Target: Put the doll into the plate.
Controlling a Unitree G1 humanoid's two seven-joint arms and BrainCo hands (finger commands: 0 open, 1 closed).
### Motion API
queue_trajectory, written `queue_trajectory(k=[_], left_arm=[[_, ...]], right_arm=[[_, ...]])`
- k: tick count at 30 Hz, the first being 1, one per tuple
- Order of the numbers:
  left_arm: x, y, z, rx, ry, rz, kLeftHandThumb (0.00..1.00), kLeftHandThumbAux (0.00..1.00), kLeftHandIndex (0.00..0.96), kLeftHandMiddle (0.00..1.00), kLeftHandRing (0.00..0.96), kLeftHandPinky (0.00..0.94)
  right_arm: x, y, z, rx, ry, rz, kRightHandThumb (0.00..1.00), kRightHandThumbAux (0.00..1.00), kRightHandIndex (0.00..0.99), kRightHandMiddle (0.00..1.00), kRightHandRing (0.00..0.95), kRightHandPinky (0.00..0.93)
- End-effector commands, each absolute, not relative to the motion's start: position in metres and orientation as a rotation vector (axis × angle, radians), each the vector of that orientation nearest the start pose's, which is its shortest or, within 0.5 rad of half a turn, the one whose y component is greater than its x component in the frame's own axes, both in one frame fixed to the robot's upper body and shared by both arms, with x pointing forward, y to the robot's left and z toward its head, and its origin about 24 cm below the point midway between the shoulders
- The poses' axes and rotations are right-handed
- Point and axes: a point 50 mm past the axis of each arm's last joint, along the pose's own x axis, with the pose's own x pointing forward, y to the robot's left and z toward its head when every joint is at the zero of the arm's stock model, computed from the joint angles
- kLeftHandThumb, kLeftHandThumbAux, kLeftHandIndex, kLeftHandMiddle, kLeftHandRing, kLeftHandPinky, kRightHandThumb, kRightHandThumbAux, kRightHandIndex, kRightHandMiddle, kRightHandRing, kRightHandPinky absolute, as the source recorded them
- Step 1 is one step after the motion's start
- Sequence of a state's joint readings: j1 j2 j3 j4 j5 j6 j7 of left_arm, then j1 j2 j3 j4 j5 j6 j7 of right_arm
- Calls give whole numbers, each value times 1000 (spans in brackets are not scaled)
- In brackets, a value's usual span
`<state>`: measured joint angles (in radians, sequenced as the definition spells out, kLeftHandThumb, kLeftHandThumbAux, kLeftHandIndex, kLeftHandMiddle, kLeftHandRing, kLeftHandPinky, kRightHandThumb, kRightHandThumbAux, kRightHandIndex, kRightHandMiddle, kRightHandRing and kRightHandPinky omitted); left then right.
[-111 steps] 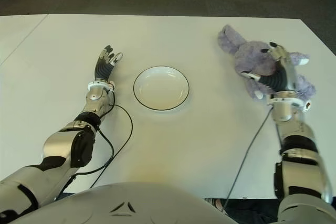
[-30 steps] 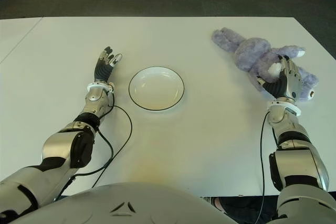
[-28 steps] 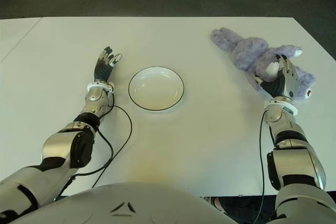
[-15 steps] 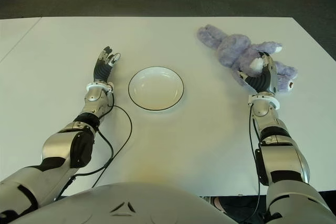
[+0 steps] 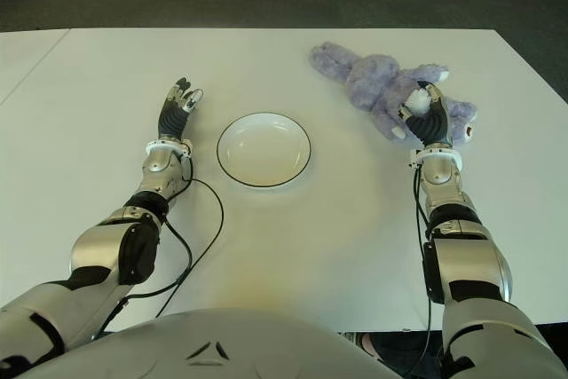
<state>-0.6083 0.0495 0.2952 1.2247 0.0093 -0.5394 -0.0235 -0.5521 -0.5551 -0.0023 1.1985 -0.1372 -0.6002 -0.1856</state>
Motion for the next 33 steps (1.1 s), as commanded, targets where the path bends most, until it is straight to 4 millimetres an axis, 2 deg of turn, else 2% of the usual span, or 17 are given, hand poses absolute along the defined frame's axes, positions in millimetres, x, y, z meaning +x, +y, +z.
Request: queue_trajectory(k=[1, 9, 16, 23, 33], left_arm=[[249, 160, -94, -162, 513, 114, 0, 512, 4, 27, 13, 15], [247, 161, -94, -159, 504, 117, 0, 501, 9, 39, 20, 2], [247, 163, -94, -143, 506, 113, 0, 501, 10, 35, 15, 0], [247, 165, -94, -127, 502, 106, 0, 506, 13, 33, 14, 1], [247, 167, -94, -137, 495, 105, 0, 508, 4, 27, 11, 0]], right_arm=[[290, -283, -8, -501, 208, -92, 697, 720, 432, 756, 784, 803], [288, -292, -3, -365, 165, -145, 699, 718, 436, 807, 820, 831], [286, -293, 1, -385, 106, -195, 696, 720, 438, 848, 856, 819], [289, -282, 29, -471, -148, -188, 693, 723, 437, 855, 857, 812], [293, -274, 55, -478, -337, -235, 691, 721, 437, 850, 855, 829]])
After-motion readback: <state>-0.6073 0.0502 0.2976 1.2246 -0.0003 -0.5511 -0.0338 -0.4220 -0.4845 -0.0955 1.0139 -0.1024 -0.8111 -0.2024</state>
